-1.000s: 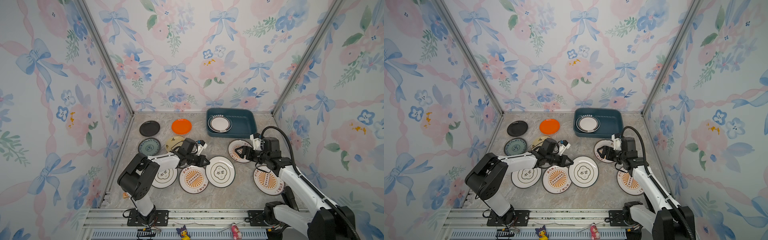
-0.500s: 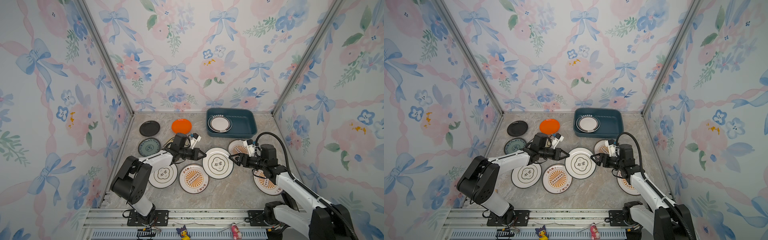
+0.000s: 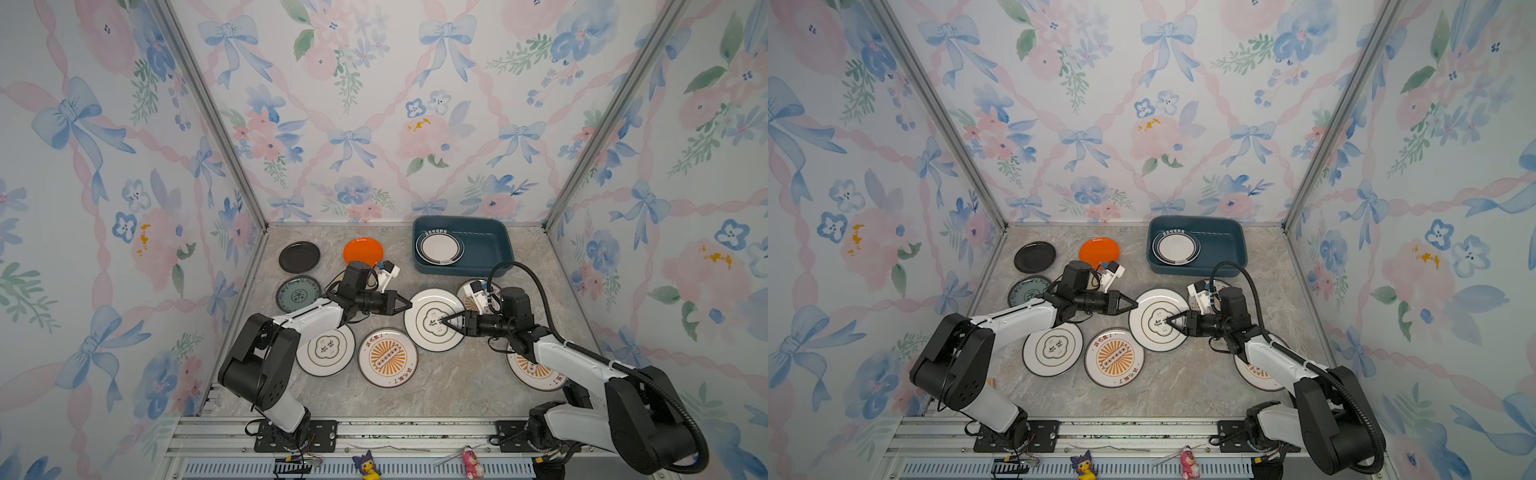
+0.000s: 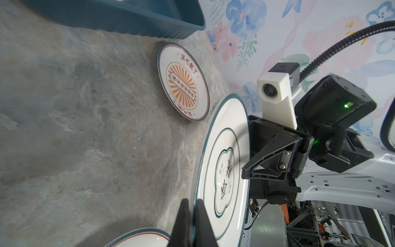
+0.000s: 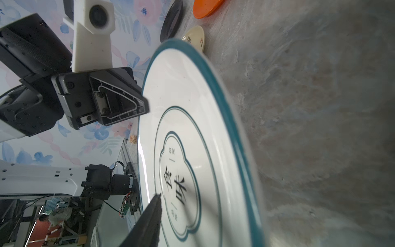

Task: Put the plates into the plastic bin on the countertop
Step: 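Grasp the upright plate with the right gripper and carry it toward the bin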

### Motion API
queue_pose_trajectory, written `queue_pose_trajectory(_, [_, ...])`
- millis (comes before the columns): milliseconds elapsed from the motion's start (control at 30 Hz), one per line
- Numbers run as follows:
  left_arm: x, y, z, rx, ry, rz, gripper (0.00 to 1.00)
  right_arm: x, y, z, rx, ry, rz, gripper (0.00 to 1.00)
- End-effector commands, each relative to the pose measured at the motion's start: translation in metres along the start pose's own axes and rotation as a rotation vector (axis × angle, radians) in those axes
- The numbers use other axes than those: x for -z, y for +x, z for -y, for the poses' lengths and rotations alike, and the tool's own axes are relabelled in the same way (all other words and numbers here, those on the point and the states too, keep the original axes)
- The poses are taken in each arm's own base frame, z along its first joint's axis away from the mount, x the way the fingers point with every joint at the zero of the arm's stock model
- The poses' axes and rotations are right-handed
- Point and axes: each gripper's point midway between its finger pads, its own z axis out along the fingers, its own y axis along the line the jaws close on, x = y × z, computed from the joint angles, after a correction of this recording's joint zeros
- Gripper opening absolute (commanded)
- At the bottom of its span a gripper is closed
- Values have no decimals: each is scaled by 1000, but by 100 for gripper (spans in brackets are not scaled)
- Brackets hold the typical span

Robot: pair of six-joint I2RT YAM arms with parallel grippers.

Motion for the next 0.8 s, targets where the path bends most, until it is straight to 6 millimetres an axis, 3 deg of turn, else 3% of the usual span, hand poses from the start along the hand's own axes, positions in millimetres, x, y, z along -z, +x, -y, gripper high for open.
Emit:
queue_pose_trajectory(0, [10, -23, 21, -61, 44, 61, 0, -6, -6, -17, 43, -74, 5, 35])
queue_pose_trajectory(167, [11, -24, 11, -53, 2, 72, 0, -11, -8, -23, 51, -88, 1, 15])
queue_pose_trajectory(267, [11, -23, 7, -55, -18, 71, 7, -11, -12, -27, 58, -90, 11, 6])
queue_pose_trajectory(433, [17, -23, 1, -69, -70, 85, 37, -9, -29, -33, 56, -57, 24, 0])
queue_pose_trajectory(633, [31, -24, -5, -81, -133, 128, 68, 0, -85, -34, 54, 81, 85, 0])
queue_pose_trajectory(767, [49, -27, -9, -89, -188, 183, 98, 12, -130, -13, -3, 219, 142, 0])
